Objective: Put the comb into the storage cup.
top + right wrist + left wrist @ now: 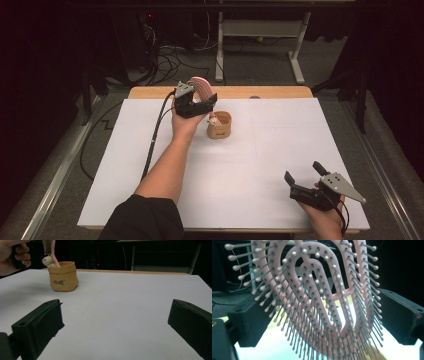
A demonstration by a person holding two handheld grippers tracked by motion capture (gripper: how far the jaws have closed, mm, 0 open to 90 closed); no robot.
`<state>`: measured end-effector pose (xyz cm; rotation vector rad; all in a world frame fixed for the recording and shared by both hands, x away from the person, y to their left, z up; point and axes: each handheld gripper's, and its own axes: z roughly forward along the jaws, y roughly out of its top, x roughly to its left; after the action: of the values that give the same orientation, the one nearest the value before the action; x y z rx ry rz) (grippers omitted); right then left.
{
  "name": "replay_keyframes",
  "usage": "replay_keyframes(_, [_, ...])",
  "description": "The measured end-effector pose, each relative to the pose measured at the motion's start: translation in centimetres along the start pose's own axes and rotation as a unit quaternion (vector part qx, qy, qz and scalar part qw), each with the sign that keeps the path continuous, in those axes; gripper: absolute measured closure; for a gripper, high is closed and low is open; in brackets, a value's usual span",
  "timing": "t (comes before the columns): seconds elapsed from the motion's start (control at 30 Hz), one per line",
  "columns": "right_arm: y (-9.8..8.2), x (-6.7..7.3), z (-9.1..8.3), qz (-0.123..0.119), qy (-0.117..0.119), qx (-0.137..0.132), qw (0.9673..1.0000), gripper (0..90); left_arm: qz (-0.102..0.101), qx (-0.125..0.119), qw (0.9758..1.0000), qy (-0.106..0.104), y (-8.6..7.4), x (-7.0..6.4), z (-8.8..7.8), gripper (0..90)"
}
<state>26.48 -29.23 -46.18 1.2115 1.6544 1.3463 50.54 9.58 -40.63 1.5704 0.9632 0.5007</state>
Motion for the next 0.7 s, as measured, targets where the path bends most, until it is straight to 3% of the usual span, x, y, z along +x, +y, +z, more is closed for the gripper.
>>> replay_keyframes(0.7, [0.06,0.18,0.07,-0.002,-0.001,0.000,1.0000,0.3,-0.010,0.008,0.9999,0.010,-0.86,0.73,-0.39,4.1])
